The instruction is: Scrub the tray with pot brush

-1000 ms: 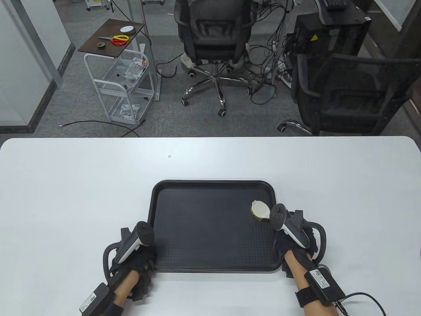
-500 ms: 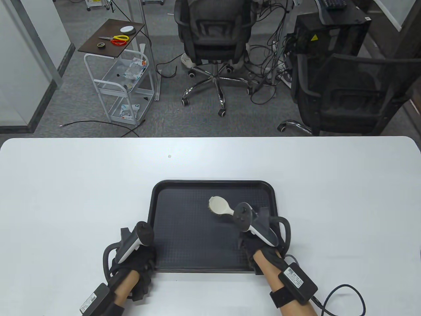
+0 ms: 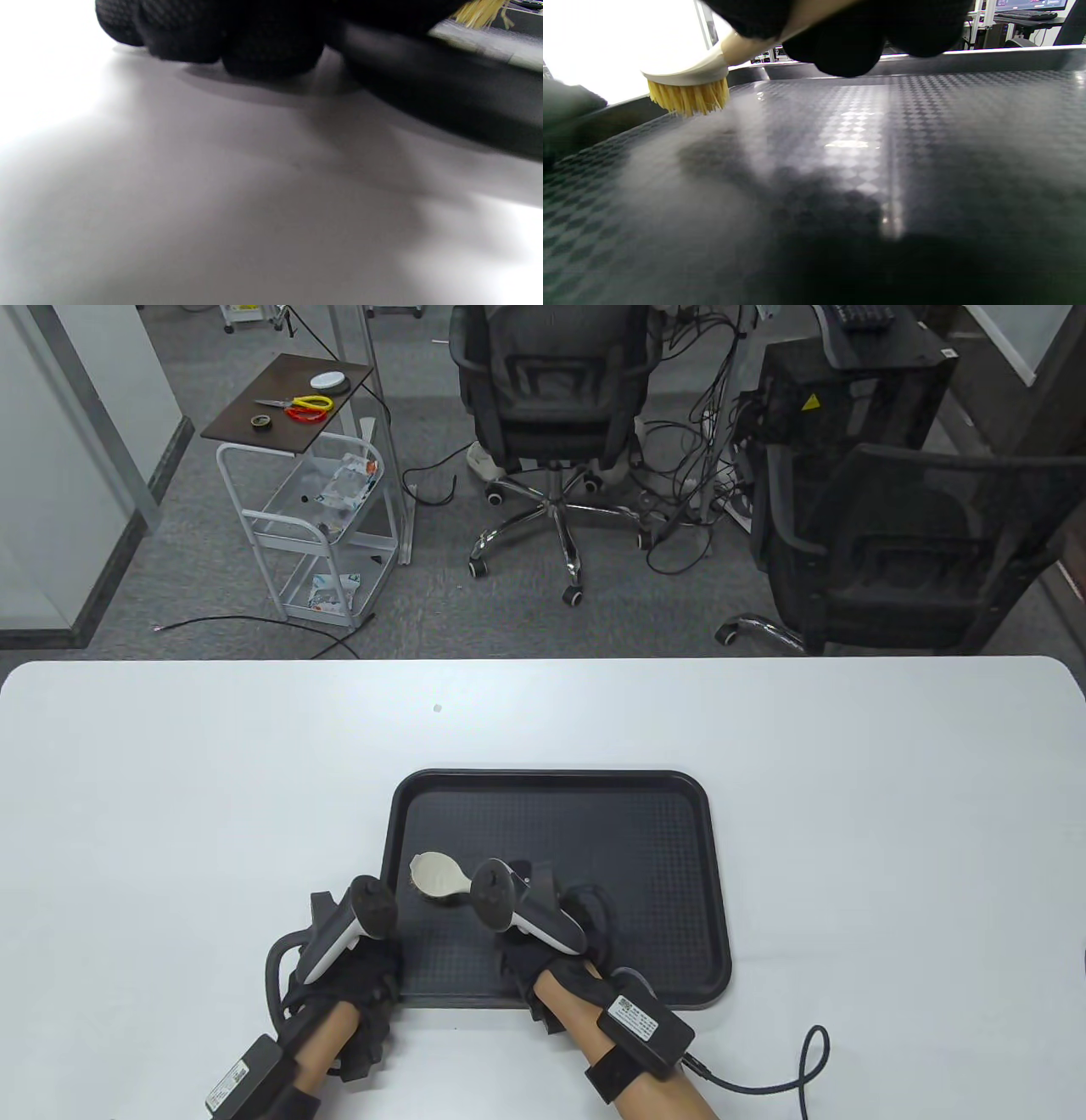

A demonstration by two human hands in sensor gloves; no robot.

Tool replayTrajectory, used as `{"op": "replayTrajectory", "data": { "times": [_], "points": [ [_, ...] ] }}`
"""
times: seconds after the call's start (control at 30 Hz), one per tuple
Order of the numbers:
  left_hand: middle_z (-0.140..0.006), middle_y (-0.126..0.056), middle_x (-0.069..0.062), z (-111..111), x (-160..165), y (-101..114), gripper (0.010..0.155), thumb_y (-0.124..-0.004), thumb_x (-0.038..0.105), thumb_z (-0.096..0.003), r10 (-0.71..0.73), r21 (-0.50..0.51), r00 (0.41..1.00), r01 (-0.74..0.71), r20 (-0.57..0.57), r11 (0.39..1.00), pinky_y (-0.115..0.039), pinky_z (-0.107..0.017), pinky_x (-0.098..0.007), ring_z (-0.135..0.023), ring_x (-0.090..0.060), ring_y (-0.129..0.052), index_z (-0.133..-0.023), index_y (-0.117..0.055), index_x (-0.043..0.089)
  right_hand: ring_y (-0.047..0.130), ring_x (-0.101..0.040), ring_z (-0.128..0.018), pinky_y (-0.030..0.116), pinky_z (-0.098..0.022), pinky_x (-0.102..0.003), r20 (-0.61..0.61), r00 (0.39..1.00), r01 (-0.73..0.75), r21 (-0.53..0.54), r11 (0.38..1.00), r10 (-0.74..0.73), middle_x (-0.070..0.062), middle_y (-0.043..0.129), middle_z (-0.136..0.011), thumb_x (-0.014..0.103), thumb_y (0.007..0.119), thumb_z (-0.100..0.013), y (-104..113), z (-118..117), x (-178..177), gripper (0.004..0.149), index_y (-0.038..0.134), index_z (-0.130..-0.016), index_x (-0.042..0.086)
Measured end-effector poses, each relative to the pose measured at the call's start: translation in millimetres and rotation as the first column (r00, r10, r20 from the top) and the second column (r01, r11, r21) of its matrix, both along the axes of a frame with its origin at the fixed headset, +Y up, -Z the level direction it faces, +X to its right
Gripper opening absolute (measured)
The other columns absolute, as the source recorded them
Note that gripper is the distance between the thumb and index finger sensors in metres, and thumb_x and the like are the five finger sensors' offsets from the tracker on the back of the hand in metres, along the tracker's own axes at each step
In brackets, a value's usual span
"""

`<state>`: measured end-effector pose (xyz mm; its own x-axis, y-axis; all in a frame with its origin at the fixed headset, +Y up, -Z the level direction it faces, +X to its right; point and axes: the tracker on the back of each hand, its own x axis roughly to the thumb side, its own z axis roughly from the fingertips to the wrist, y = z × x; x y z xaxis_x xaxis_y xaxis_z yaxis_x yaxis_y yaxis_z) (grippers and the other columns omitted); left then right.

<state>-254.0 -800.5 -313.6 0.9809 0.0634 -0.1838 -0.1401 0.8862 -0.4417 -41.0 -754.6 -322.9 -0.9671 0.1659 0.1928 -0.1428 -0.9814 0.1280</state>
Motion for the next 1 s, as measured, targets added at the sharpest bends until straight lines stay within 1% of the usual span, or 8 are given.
{"op": "replayTrajectory", "data": {
  "times": [0.13, 0.23, 0.47, 0.63, 0.7, 0.87, 0.93, 1.0],
  "points": [
    [-0.050, -0.084, -0.002, 0, 0, 0, 0.078, -0.070, 0.047, -0.0451, -0.001, 0.000, 1.000, 0.001, 0.000, 1.000, -0.067, -0.058, -0.050, -0.042, -0.022, -0.086, -0.104, -0.030, 0.014, 0.088, -0.025, -0.074, 0.079, -0.055, -0.047, 0.017, 1.000, -0.022, 0.006, 1.000, 0.022, -0.006, 0.075, -0.097, 0.026, 0.078, -0.048, -6, 6, 11, 0.052, 0.069, -0.098, 0.034],
    [-0.050, -0.084, -0.002, 0, 0, 0, 0.079, -0.070, 0.047, -0.0451, -0.002, 0.000, 1.000, 0.002, 0.000, 1.000, -0.067, -0.059, -0.050, -0.042, -0.022, -0.086, -0.104, -0.030, 0.014, 0.088, -0.026, -0.074, 0.078, -0.054, -0.048, 0.061, 0.998, 0.014, -0.035, 0.999, -0.012, -0.007, 0.076, -0.096, 0.025, 0.079, -0.047, -6, 9, 36, 0.052, 0.071, -0.098, 0.033],
    [-0.050, -0.084, -0.002, 0, 0, 0, 0.079, -0.070, 0.047, -0.0451, -0.005, 0.001, 1.000, 0.005, 0.000, 1.000, -0.067, -0.059, -0.050, -0.042, -0.022, -0.086, -0.104, -0.030, 0.014, 0.089, -0.027, -0.074, 0.078, -0.054, -0.050, 0.217, 0.976, -0.016, -0.058, 0.998, 0.029, -0.008, 0.077, -0.096, 0.023, 0.079, -0.047, -1, 11, 124, 0.051, 0.072, -0.097, 0.033],
    [-0.050, -0.084, -0.001, 0, 0, 0, 0.079, -0.070, 0.047, -0.0451, -0.006, 0.001, 1.000, 0.006, -0.001, 1.000, -0.067, -0.059, -0.050, -0.042, -0.022, -0.086, -0.104, -0.030, 0.014, 0.089, -0.028, -0.073, 0.079, -0.054, -0.050, 0.343, 0.935, -0.065, -0.078, 0.995, 0.088, -0.009, 0.077, -0.095, 0.023, 0.080, -0.047, 5, 17, 192, 0.051, 0.073, -0.096, 0.032],
    [-0.050, -0.084, -0.002, 0, 0, 0, 0.079, -0.070, 0.047, -0.0450, -0.005, 0.001, 1.000, 0.005, -0.001, 1.000, -0.067, -0.059, -0.050, -0.042, -0.022, -0.086, -0.104, -0.030, 0.014, 0.089, -0.028, -0.073, 0.079, -0.054, -0.050, 0.380, 0.918, -0.089, -0.086, 0.992, 0.115, -0.009, 0.077, -0.095, 0.023, 0.080, -0.047, 8, 19, 210, 0.051, 0.073, -0.096, 0.032],
    [-0.050, -0.084, -0.002, 0, 0, 0, 0.079, -0.070, 0.047, -0.0451, -0.004, 0.000, 1.000, 0.004, 0.000, 1.000, -0.067, -0.059, -0.050, -0.042, -0.022, -0.086, -0.104, -0.030, 0.014, 0.088, -0.028, -0.073, 0.077, -0.054, -0.050, 0.435, 0.876, -0.176, -0.112, 0.978, 0.208, -0.009, 0.077, -0.096, 0.023, 0.080, -0.047, 17, 20, 231, 0.051, 0.073, -0.097, 0.032],
    [-0.050, -0.084, -0.002, 0, 0, 0, 0.079, -0.070, 0.047, -0.0451, -0.005, 0.001, 1.000, 0.005, 0.000, 1.000, -0.067, -0.059, -0.050, -0.042, -0.022, -0.086, -0.104, -0.030, 0.014, 0.087, -0.028, -0.073, 0.076, -0.054, -0.050, 0.424, 0.883, -0.165, -0.123, 0.979, 0.202, -0.010, 0.076, -0.096, 0.023, 0.080, -0.047, 23, 20, 227, 0.051, 0.073, -0.097, 0.031],
    [-0.050, -0.084, -0.002, 0, 0, 0, 0.079, -0.070, 0.047, -0.0451, -0.005, 0.000, 1.000, 0.005, 0.000, 1.000, -0.067, -0.059, -0.050, -0.042, -0.022, -0.086, -0.104, -0.030, 0.014, 0.087, -0.028, -0.073, 0.077, -0.053, -0.050, 0.399, 0.898, -0.171, -0.072, 0.983, 0.186, -0.010, 0.076, -0.096, 0.024, 0.079, -0.048, 33, 21, 214, 0.051, 0.072, -0.098, 0.030]
  ]
}}
